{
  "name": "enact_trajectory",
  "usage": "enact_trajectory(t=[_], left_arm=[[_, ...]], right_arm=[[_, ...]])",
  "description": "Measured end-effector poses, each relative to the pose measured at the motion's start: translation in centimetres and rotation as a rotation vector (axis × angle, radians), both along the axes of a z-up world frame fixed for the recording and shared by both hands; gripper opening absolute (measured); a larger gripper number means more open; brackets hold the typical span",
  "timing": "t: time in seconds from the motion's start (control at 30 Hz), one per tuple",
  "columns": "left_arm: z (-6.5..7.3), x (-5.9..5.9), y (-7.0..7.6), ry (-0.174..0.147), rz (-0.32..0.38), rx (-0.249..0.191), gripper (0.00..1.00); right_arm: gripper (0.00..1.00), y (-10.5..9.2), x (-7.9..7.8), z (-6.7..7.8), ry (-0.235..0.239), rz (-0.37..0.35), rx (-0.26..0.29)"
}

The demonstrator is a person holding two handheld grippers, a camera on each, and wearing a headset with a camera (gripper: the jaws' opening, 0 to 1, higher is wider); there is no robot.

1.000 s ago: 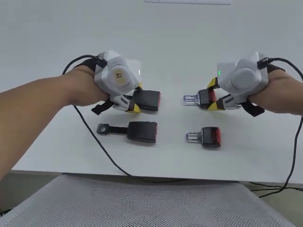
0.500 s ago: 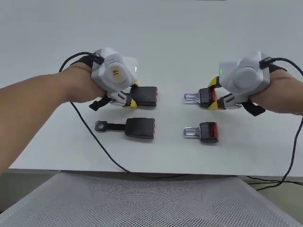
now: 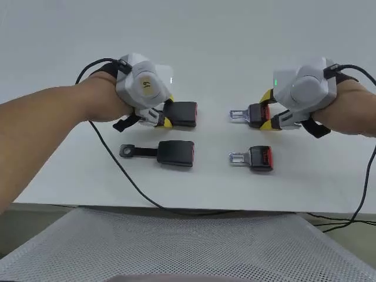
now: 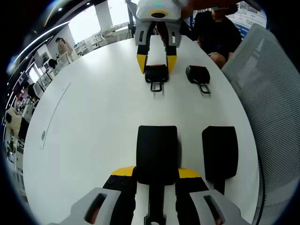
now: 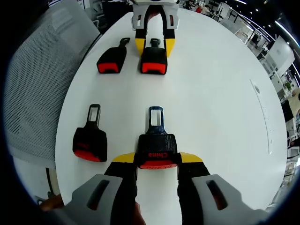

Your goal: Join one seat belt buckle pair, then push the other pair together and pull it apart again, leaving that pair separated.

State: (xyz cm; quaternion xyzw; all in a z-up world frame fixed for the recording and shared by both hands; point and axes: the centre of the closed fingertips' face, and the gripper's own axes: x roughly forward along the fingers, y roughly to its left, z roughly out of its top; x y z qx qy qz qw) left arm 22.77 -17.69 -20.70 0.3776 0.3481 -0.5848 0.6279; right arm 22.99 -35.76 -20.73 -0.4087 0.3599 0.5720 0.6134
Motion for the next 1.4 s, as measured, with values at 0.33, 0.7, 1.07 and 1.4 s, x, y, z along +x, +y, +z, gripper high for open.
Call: enact_trajectory(t=[0.33, 0.7, 1.07, 1.4], left_arm=[[0.0, 0.1, 0.1, 0.006, 0.008, 0.003, 0.32], [0.1, 0.0, 0.0, 0.004, 0.019, 0.005, 0.32], [0.0, 0.1, 0.0, 0.007, 0.016, 0.007, 0.32], [-0.1, 0.1, 0.0, 0.011, 0.015, 0.009, 0.32]], right_arm=[[0.31, 2.0, -0.2, 0.1, 0.011, 0.002, 0.031], [0.31, 6.0, -0.4, 0.1, 0.016, -0.010, 0.080], [0.31, 7.8, -0.4, 0.1, 0.007, -0.005, 0.098], [0.30, 9.1, -0.5, 0.5, 0.009, -0.001, 0.124]])
